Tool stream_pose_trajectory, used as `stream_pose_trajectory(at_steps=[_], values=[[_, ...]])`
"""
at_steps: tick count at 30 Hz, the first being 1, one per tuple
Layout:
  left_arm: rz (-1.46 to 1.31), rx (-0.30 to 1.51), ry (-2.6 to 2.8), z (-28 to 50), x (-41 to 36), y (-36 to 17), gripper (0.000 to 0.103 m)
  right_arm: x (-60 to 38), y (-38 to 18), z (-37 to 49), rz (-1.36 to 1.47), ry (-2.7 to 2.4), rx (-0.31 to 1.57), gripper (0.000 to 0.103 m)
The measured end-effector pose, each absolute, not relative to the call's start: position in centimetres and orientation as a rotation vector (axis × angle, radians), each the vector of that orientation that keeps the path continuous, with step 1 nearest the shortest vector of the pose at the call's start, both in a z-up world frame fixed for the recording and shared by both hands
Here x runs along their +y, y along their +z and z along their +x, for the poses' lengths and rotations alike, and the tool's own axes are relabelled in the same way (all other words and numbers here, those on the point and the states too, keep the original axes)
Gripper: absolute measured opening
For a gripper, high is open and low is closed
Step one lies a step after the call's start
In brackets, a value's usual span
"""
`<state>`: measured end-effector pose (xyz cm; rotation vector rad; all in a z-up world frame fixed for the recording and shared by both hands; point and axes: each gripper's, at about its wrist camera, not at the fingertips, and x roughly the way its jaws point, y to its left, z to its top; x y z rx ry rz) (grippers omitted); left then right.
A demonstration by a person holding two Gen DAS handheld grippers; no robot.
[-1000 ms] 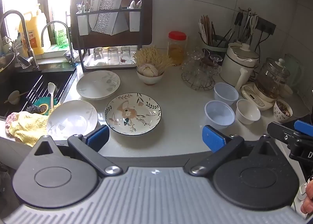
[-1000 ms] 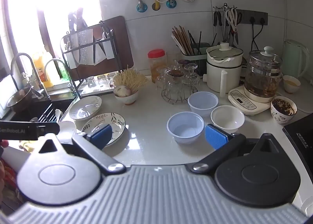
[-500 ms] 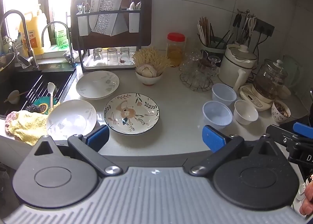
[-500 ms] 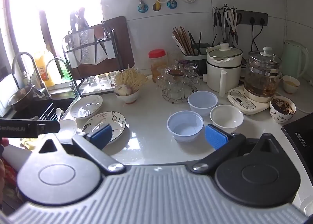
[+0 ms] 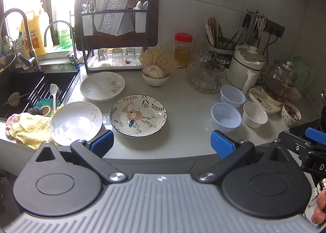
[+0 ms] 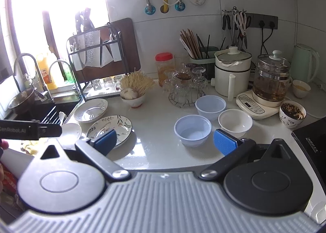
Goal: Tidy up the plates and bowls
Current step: 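Move both grippers toward the white orange-rimmed plate beside the sink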
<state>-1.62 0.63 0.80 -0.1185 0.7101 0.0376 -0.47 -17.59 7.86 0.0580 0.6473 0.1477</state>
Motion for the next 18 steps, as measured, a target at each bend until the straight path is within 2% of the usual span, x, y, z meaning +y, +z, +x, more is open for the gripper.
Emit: stream_pose_trajectory(at_steps=[18], values=[[-0.109, 0.726, 0.045, -2.8, 0.7, 0.4, 0.103, -17.2, 7.2, -1.1, 0.066, 0.157, 0.657, 0.103]])
